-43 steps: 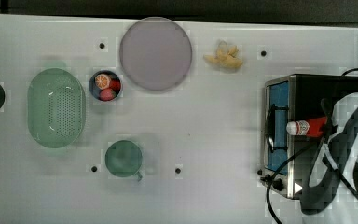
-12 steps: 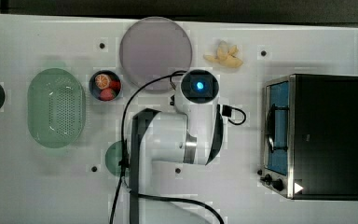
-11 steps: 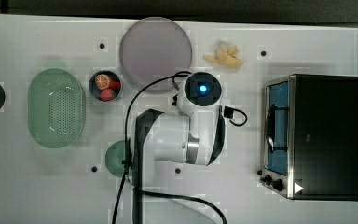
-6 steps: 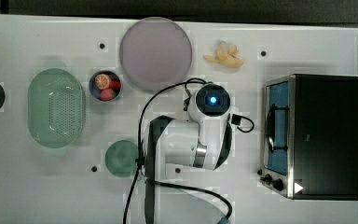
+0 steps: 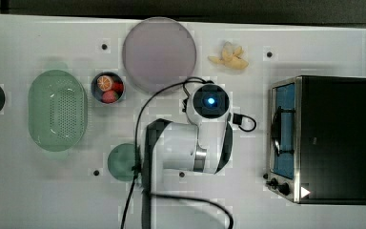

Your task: Pick Ketchup from oven and place it on table.

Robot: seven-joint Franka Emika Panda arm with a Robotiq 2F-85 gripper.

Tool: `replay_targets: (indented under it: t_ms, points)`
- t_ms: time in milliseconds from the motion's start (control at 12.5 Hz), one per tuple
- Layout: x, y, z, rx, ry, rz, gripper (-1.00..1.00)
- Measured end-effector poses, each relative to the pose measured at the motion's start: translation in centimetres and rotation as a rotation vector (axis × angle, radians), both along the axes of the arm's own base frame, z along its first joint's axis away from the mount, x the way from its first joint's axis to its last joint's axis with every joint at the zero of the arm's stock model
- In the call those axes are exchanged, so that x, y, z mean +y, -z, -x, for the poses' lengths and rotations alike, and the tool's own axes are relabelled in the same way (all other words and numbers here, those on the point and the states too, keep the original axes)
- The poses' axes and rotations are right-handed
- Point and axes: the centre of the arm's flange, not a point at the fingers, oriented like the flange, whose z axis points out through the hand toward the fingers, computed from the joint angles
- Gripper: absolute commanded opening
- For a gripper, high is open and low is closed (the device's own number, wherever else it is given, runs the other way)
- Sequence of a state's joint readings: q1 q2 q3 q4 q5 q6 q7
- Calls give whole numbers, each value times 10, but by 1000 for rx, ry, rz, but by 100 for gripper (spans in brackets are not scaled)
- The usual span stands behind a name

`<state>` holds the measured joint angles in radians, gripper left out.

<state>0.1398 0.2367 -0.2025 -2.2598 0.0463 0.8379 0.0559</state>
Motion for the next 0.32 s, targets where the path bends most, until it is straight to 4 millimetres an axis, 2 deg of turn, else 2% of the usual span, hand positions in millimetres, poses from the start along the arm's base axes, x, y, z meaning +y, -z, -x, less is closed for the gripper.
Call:
replay_targets:
  t_ms: [80, 240, 320]
  points:
    - [9, -35, -9, -42, -7, -17, 100]
    - [25, -120, -18, -122, -19, -65, 100]
    - [27, -163, -19, -159, -31, -72, 100]
